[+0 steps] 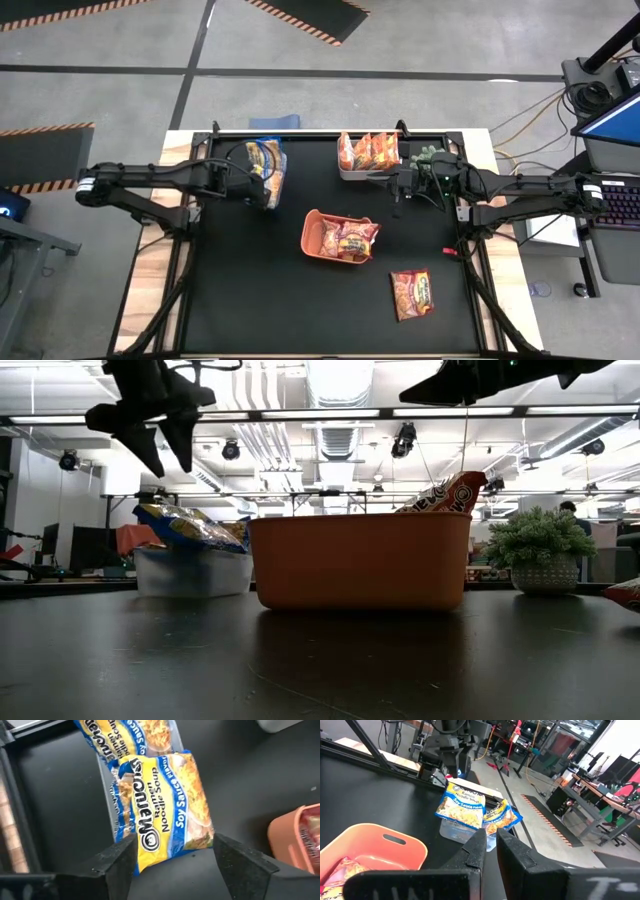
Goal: Sort Maruchan noodles
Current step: Put the blue noodle packet into the transparent bin, then put the red noodle packet into the orange bin
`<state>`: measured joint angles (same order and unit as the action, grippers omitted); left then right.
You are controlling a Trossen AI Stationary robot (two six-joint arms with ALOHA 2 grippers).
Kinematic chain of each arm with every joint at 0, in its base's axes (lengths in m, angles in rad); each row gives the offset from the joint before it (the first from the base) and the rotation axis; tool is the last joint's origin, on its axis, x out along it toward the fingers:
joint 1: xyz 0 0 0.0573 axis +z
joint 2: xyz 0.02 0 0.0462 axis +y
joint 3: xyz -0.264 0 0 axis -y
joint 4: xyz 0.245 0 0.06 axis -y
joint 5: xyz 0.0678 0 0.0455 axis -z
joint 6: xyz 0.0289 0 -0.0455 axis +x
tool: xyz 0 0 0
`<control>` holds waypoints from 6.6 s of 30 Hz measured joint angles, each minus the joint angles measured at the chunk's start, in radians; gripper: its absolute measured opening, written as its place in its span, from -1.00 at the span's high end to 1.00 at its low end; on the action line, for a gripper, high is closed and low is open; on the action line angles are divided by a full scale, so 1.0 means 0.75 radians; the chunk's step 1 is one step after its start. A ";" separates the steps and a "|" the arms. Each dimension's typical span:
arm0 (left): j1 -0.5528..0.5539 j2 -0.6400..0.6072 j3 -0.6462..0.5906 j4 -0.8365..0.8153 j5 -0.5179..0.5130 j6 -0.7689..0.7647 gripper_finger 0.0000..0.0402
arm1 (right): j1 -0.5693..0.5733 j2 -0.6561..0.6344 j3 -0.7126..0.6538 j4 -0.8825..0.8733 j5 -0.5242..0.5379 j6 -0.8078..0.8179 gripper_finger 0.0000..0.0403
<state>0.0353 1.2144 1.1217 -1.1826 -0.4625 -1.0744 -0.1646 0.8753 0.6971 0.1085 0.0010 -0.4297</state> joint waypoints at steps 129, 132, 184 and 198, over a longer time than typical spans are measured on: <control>0.167 0.459 -0.552 1.196 -0.890 -0.416 1.00 | 0.000 0.000 0.000 0.000 0.001 -0.047 0.83; 0.143 0.384 -0.554 1.187 -0.873 -0.337 1.00 | 0.000 0.000 0.000 0.000 0.000 -0.040 0.83; -0.291 -0.290 -0.551 1.375 -0.267 1.322 1.00 | 1.010 0.568 0.380 -1.065 -0.282 2.562 0.83; -0.292 -0.289 -0.551 1.390 -0.266 1.124 1.00 | 1.217 0.944 0.373 -1.153 -0.207 2.229 0.83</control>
<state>-0.1837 0.9979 0.7082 -0.1398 -0.6623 -0.2312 0.7483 1.5832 0.9771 -0.7560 -0.1545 1.2422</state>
